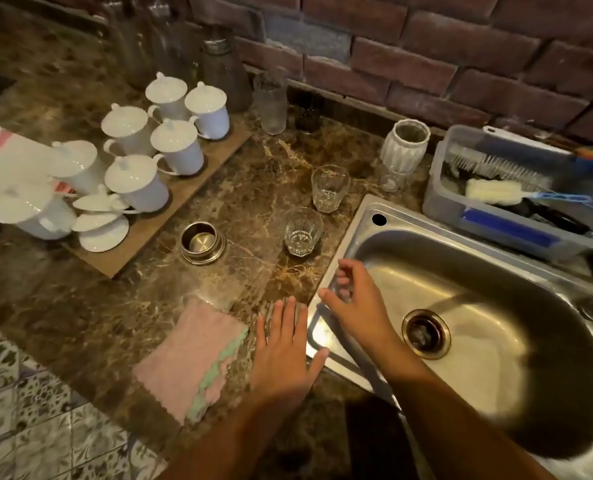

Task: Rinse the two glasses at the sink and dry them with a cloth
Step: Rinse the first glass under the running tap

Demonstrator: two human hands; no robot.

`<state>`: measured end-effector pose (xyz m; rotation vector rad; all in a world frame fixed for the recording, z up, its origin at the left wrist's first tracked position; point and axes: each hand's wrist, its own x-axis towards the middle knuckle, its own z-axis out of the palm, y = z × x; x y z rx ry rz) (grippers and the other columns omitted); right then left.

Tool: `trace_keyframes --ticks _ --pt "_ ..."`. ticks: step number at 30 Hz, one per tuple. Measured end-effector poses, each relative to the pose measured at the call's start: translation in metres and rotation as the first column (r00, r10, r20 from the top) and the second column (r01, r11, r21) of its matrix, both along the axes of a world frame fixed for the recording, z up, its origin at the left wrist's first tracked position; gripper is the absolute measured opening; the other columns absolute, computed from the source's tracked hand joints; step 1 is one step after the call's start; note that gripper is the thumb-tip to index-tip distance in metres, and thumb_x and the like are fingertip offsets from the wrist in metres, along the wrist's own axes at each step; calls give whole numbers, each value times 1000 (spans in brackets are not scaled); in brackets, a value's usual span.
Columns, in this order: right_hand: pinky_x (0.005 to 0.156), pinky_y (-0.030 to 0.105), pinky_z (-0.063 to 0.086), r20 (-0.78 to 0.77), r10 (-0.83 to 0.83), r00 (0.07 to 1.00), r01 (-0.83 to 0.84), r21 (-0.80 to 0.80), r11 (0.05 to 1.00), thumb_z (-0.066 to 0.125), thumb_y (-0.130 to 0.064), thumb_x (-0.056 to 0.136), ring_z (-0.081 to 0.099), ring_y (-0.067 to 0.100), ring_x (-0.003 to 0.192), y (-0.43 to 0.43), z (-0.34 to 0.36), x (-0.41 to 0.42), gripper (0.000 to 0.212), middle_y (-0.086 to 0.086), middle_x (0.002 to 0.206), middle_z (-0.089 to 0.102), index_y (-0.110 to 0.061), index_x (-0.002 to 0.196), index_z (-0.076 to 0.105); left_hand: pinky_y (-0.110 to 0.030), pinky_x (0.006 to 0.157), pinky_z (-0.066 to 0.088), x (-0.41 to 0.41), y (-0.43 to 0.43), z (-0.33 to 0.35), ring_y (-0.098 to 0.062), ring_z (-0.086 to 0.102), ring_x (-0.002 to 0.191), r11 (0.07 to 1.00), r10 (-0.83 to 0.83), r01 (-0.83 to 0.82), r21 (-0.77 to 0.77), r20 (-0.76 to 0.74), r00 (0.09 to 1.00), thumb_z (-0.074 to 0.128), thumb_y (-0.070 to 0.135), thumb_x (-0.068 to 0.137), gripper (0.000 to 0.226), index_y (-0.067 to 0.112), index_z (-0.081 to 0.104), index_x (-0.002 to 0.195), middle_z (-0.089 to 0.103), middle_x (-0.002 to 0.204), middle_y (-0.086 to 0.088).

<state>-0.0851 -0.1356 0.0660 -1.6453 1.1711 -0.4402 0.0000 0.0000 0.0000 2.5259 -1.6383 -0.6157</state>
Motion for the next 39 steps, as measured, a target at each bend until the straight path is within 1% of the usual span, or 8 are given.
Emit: trace_keyframes --ticks 6,12,18,22,26,30,36,39 --pt "118 39 38 145 65 987 -83 120 989 82 -22 82 42 16 140 -48 -24 33 85 4 155 43 -24 152 33 -61 121 19 -1 -3 -4 -29 10 156 1000 6 -3 -28 93 996 30 66 94 82 17 18 160 14 169 -8" --pt "116 27 31 177 146 973 -159 61 985 85 -28 79 36 7 143 -76 -38 62 98 -2 161 35 -27 157 25 -59 120 23 -1 -6 -3 -27 19 154 1000 21 -18 -25 123 992 40 66 90 82 19 28 156 24 167 -6" --pt "114 25 31 170 242 955 -246 2 969 85 -32 78 37 2 140 -84 -41 68 97 -12 153 42 -30 155 27 -64 116 28 1 -3 -7 -33 22 153 999 -1 6 -35 131 991 42 63 92 83 13 27 156 24 166 -11" --pt "113 25 34 202 248 948 -257 19 966 86 -29 77 38 -3 134 -87 -38 69 92 -21 143 42 -34 151 33 -61 119 20 0 -2 -7 -33 17 154 998 0 8 -62 126 992 43 62 92 82 16 22 157 21 167 -11" --pt "112 26 40 225 236 945 -245 13 969 88 -23 75 47 -5 126 -87 -35 66 87 -16 139 48 -29 147 40 -58 122 12 -1 -2 -6 -29 7 156 999 11 -4 -54 122 992 40 63 94 82 18 19 158 14 169 -8" --pt "116 36 40 251 187 950 -200 26 979 87 -21 75 46 7 133 -77 -28 60 85 -11 142 50 -29 145 40 -52 124 0 -1 -1 -7 -24 -3 157 998 13 -7 -55 108 994 34 65 96 81 20 12 160 5 170 -4" --pt "113 47 45 263 125 957 -136 24 990 88 -25 74 51 16 132 -54 -5 17 82 -9 140 55 -36 141 42 -50 121 -2 -2 -1 -7 -23 0 156 999 15 -8 -48 139 990 16 70 96 82 20 14 161 4 170 -3" --pt "111 45 46 277 66 959 -75 22 997 88 -23 75 53 14 129 -32 14 -16 80 -14 133 57 -34 140 43 -47 123 -8 -3 0 3 -19 -7 156 998 27 -22 -56 88 996 14 70 94 83 21 10 161 -3 169 1"
